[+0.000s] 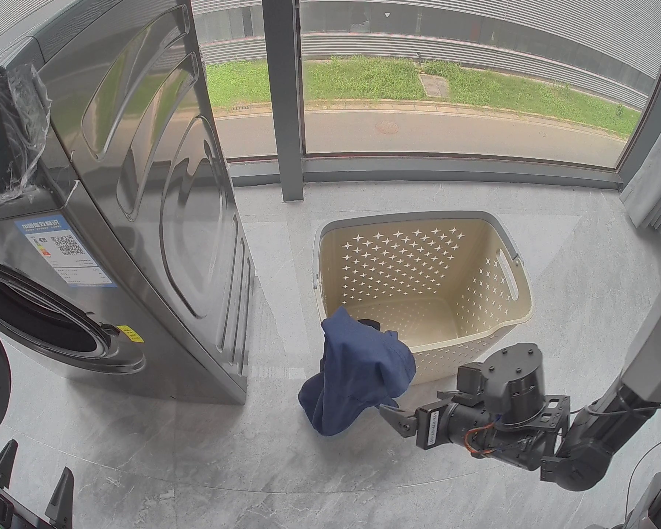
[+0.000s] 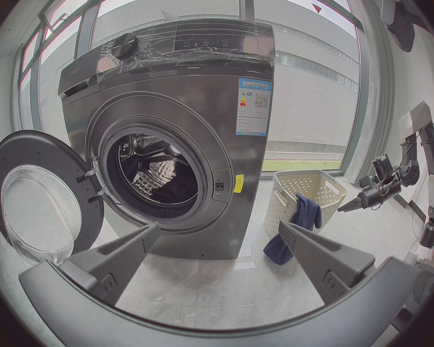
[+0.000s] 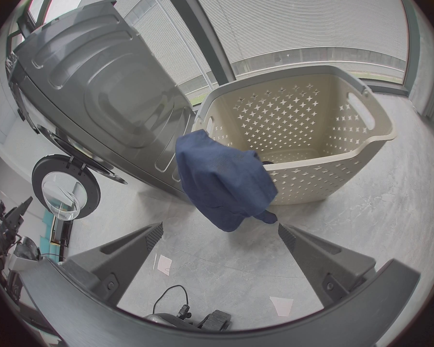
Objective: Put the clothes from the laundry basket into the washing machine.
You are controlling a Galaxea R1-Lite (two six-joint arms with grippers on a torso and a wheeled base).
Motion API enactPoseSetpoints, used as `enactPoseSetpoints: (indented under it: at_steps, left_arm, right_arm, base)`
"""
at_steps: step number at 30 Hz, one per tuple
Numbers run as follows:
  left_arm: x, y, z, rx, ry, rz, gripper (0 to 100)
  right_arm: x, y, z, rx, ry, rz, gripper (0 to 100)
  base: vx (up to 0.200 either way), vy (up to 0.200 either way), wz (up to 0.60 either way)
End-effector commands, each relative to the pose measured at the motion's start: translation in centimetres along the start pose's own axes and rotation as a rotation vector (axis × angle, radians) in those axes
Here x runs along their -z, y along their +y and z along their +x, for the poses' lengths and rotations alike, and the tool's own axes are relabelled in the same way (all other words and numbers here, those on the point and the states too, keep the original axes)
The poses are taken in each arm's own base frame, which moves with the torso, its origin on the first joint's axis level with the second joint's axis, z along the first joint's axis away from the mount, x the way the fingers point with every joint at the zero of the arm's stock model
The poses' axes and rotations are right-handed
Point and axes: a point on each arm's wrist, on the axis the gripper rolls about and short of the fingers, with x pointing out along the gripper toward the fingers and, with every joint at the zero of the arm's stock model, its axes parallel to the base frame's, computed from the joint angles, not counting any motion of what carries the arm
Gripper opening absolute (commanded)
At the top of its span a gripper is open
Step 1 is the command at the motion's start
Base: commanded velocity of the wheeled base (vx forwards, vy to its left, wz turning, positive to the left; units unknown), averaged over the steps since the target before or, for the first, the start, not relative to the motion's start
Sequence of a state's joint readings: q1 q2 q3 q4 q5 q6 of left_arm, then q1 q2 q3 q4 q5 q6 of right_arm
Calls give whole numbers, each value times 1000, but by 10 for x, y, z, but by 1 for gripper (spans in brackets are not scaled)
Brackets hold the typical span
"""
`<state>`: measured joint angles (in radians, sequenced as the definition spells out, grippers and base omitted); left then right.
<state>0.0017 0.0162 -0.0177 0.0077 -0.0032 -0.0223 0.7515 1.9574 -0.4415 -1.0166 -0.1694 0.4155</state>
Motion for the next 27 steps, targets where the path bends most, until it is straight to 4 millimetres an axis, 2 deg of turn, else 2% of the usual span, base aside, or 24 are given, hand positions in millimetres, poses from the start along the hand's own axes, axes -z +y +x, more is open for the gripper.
enactPoseSetpoints:
  at_steps: [1, 11, 20, 27]
  left_arm:
    - [4, 0, 0, 0, 0, -1, 100]
    - [4, 0, 0, 0, 0, -1, 100]
    - [4, 0, 0, 0, 0, -1, 100]
    - [4, 0, 0, 0, 0, -1, 100]
  right_arm:
    - [17, 7, 26, 0, 53, -21, 100]
    - [16, 15, 54, -33, -9, -13, 100]
    - [10, 21, 67, -45, -33, -8, 100]
    - [20, 18, 84, -34, -15, -12, 100]
  base:
    - [0, 0, 0]
    - [0, 0, 0]
    - [0, 0, 0]
    - [0, 0, 0]
